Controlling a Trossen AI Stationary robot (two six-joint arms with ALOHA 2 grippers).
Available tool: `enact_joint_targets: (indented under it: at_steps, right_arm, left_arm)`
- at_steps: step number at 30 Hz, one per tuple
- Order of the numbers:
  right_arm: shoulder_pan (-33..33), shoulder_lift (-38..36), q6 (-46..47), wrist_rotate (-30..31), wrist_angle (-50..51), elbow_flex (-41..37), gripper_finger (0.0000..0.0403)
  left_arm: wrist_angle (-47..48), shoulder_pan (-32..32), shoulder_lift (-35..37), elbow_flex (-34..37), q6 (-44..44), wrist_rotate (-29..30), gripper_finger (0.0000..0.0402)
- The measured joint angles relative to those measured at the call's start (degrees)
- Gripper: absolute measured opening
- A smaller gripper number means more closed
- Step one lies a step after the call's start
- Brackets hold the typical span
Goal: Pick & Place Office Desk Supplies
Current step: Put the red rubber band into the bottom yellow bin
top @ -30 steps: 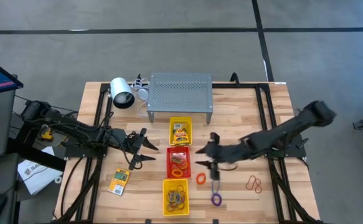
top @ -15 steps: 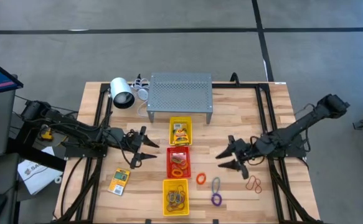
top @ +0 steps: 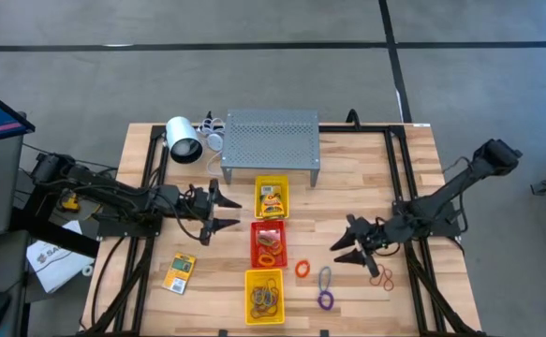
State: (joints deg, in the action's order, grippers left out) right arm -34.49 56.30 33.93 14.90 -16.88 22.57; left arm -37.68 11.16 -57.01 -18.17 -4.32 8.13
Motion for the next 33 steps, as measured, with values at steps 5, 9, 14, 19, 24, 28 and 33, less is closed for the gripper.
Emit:
enact_joint_targets:
  at_steps: [5,9,14,19,24,28,33]
  right_arm:
    - [1.1,1.5,-2.7,-4.1,-9.7,0.0,0.0168]
    - [2.9,0.0,-2.3,-12.9,-9.0,0.0,0.0168]
    - [3.1,-1.9,4.4,-18.8,7.4,2.3,0.0168]
    - [0.4,-1.6,4.5,-19.6,30.0,8.8,0.0168]
    - [-3.4,-1.6,1.6,-19.6,43.8,13.6,0.0168]
    - [-6.4,-1.6,3.7,-19.4,54.8,14.7,0.0168]
    - [-11.0,-1.6,6.1,-18.7,63.2,14.7,0.0168]
  left_arm:
    - [-0.2,0.0,0.0,0.0,-0.3,0.0,0.0205]
    - [-2.7,0.0,-0.2,0.0,-0.9,0.0,0.0205]
    - [-9.6,0.0,-2.0,0.0,-1.0,0.0,0.0205]
    - [-16.5,0.1,-6.1,0.0,-1.1,0.0,0.0205]
    - [-26.2,0.1,-12.6,0.0,-2.9,0.0,0.0205]
    - [-34.5,0.1,-19.3,-0.8,-5.7,0.0,0.0205]
    - [-35.7,0.7,-26.7,-7.2,-6.7,0.0,0.0205]
